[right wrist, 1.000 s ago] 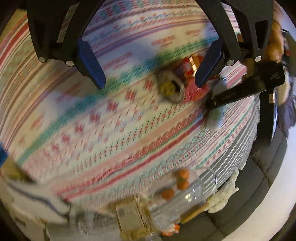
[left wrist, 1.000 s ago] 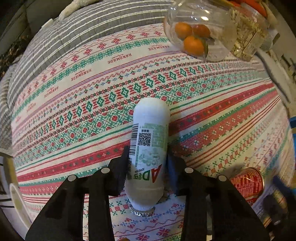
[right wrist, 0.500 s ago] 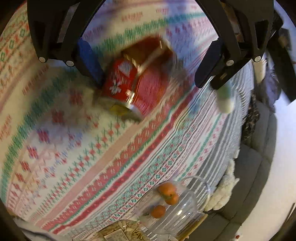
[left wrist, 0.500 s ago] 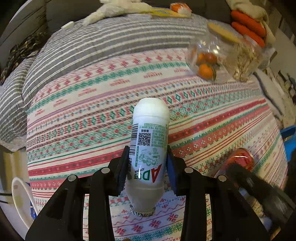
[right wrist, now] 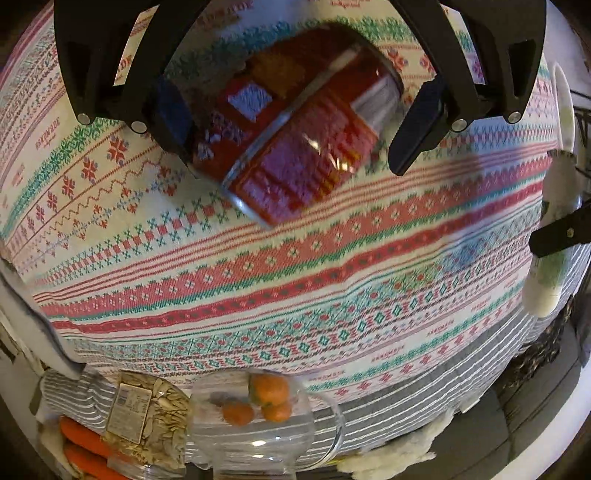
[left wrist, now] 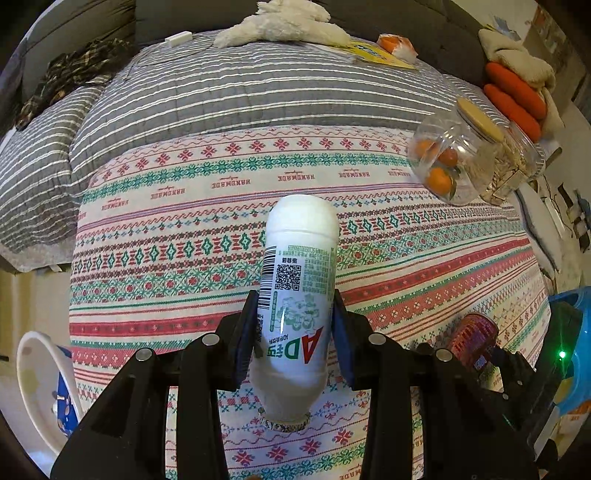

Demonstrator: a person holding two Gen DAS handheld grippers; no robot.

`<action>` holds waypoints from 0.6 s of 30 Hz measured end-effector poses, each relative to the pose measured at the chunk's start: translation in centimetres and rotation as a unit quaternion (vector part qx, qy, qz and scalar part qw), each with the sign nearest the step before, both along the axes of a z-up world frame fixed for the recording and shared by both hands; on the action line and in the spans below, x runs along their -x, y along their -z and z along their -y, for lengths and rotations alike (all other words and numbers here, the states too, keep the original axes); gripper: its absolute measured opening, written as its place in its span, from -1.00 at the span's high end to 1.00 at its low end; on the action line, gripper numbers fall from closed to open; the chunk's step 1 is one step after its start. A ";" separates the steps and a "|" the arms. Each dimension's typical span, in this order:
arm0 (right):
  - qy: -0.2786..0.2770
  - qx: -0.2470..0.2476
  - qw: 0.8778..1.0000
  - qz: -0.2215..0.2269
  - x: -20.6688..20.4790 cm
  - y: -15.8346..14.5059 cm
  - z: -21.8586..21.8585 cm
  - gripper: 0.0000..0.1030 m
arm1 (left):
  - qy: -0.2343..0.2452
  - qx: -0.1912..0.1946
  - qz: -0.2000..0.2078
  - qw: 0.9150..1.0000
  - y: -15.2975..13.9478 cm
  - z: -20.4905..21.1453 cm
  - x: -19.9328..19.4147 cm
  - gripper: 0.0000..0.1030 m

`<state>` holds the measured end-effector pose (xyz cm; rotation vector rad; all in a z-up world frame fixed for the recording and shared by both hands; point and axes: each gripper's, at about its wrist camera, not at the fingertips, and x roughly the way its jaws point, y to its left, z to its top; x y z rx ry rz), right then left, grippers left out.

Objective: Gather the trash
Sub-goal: 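Grasp a second white bottle with the left tool while the right tool grasps the red can, then lift the white bottle and red can and carry them toward the wastebasket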

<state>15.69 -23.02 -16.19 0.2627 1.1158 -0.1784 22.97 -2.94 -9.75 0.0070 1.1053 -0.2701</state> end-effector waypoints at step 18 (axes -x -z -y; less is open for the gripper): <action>-0.048 0.014 0.985 0.164 0.2 -8.8 0.6 -0.43 | -0.019 0.051 0.117 0.992 -4.9 -0.8 6.3 0.31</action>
